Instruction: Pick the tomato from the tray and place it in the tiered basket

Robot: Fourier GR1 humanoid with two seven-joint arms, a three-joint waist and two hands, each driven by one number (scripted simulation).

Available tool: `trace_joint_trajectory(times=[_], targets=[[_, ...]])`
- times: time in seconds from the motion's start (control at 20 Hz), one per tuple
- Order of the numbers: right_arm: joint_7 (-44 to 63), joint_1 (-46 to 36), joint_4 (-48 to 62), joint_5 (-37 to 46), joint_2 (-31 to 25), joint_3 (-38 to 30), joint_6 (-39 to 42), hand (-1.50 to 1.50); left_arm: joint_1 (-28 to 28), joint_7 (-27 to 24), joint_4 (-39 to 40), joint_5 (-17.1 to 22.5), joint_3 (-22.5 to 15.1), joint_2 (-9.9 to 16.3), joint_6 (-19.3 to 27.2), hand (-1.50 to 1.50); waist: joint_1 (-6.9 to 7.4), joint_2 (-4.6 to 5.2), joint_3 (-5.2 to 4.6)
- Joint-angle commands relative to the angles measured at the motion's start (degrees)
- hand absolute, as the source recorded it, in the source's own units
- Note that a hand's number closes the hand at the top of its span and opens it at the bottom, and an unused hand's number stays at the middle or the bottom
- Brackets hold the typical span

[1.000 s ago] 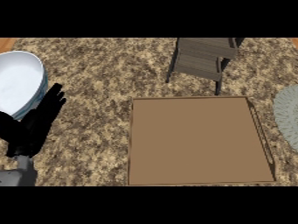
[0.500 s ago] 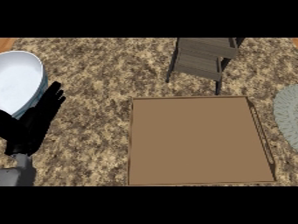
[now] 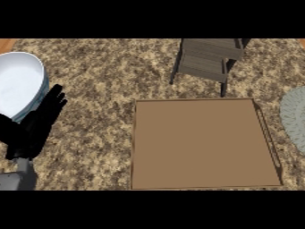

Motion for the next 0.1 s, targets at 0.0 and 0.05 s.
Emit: trace_joint_trajectory(times=[0.0, 0.05], targets=[[-3.5, 2.5, 3.2, -1.0, -6.1, -1.4, 5.6, -1.50, -2.1, 1.2, 0.4, -0.3, -0.3, -0.3, 0.3, 0.00, 0.27, 0.32, 0.06], [-3.6, 3.1, 2.6, -1.7, -4.8, -1.6, 5.0, -1.50, -0.5, 1.7, -1.5, 0.8, 0.8, 0.7, -0.7, 0.00, 0.20, -0.08, 0.01]])
